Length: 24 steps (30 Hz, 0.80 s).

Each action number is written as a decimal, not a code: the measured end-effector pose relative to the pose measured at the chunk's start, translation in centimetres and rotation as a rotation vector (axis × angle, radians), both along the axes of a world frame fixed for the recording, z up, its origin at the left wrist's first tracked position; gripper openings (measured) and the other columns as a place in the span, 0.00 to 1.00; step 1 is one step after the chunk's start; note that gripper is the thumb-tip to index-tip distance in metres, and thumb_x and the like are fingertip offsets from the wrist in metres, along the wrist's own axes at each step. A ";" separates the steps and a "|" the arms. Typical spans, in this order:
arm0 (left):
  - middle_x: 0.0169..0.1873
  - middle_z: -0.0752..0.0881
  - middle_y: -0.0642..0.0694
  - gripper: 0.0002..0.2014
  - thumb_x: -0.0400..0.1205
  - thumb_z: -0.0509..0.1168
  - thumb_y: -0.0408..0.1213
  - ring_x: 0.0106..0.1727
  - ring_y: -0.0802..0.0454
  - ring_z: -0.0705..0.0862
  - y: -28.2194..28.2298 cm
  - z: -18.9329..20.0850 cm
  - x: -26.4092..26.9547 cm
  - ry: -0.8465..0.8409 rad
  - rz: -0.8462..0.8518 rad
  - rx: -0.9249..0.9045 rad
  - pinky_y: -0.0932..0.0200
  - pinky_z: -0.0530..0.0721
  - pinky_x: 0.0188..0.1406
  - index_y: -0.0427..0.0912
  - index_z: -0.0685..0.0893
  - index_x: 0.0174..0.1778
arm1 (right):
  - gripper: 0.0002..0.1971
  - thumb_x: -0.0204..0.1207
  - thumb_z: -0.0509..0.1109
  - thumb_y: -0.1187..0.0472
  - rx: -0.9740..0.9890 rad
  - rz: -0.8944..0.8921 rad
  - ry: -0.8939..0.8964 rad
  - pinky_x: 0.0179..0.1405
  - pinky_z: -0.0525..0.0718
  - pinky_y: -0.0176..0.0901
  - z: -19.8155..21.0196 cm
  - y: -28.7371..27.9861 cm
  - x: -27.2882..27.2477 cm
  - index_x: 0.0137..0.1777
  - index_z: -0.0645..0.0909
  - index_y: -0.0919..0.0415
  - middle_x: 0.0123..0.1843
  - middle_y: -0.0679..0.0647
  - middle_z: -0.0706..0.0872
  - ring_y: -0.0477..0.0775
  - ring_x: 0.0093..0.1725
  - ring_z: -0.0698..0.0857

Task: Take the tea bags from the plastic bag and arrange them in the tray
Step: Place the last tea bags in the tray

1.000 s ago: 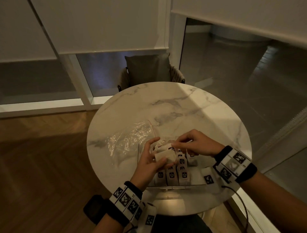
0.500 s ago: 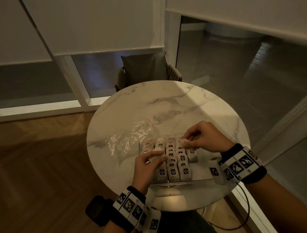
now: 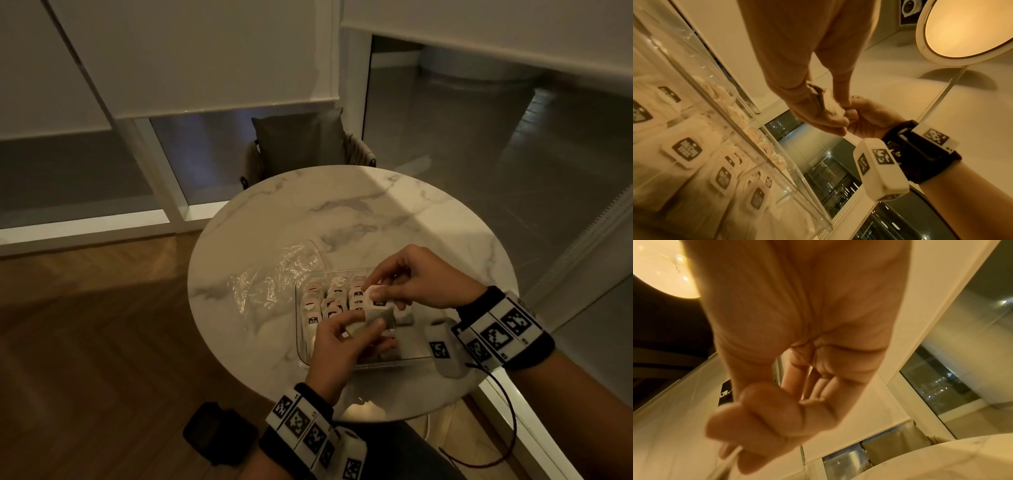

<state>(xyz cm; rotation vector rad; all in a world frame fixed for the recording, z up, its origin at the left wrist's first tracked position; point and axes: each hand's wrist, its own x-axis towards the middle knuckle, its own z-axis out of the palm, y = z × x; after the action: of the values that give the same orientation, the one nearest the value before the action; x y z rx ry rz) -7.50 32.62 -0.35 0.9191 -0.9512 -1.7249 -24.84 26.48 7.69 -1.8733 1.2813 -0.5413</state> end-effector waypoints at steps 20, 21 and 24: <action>0.39 0.91 0.31 0.09 0.75 0.75 0.26 0.28 0.49 0.88 -0.8 -0.2 -0.4 -0.090 0.220 -0.144 0.59 0.87 0.32 0.27 0.90 0.50 | 0.12 0.65 0.83 0.69 -0.052 0.028 -0.068 0.40 0.89 0.39 0.9 0.1 0.4 0.49 0.91 0.61 0.35 0.54 0.92 0.48 0.35 0.91; 0.38 0.91 0.31 0.09 0.75 0.75 0.26 0.28 0.49 0.88 -0.8 -0.2 -0.4 -0.094 0.218 -0.147 0.59 0.87 0.32 0.27 0.90 0.50 | 0.12 0.65 0.84 0.69 -0.058 0.012 -0.073 0.40 0.89 0.39 0.8 0.1 0.3 0.48 0.91 0.61 0.35 0.55 0.92 0.49 0.35 0.92; 0.37 0.91 0.32 0.09 0.74 0.76 0.27 0.29 0.49 0.88 -1.0 -0.4 -0.3 -0.113 0.203 -0.156 0.58 0.88 0.34 0.29 0.90 0.49 | 0.12 0.65 0.84 0.69 -0.077 -0.023 -0.081 0.38 0.87 0.37 0.6 0.1 0.0 0.47 0.91 0.58 0.35 0.55 0.92 0.49 0.36 0.91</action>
<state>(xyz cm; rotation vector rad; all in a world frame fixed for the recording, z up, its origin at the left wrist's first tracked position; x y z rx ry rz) -7.76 31.61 -0.70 0.9834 -1.0140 -1.4203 -24.86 26.54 8.33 -1.8823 1.2455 -0.6807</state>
